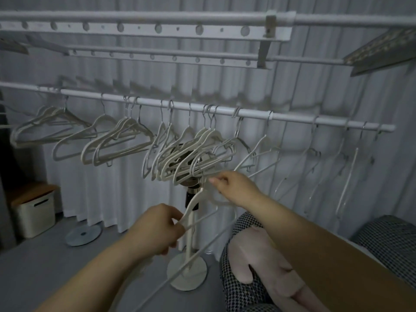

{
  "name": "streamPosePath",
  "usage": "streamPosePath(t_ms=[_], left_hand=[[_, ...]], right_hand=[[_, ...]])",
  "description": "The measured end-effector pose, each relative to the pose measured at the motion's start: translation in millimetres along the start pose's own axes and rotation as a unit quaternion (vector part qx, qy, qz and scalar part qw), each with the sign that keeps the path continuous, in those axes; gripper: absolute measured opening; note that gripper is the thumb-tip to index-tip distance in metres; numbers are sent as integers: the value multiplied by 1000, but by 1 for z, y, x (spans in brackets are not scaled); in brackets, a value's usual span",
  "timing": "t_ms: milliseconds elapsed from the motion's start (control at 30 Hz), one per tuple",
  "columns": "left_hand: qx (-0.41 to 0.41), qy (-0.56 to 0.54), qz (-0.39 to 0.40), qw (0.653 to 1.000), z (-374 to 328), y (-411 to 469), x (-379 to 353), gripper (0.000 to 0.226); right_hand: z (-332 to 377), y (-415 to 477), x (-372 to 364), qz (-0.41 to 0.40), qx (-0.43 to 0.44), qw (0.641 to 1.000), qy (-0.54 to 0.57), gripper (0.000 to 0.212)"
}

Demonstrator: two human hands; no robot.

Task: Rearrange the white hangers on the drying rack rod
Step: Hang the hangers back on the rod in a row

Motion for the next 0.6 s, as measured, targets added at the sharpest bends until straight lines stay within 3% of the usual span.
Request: streamPosePath(t_ms=[67,167,367,600], left_hand=[[0,-9,-18,1000,1,14,3,19],[-7,-31,-46,998,1,37,10,25],[-44,-49,-99,993,-17,90,24,27],[-105,-92,-111,984,-69,164,9,28]], right_hand=[[-12,13,17,-73,2,982,-171,37],[-25,41,36,-100,15,956,-274,37],[-60,92,71,-104,9,940,-325,39],[-85,121,123,-210,23,935,-286,65]])
Point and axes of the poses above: each hand's wrist, its own y-axis towards the middle knuckle, its own x-axis out of the back of the hand, z = x × y, the point moved 8 cm from there along y, towards the middle knuckle, and after that the axes turned 2 degrees about z, right-handed, at the moved point
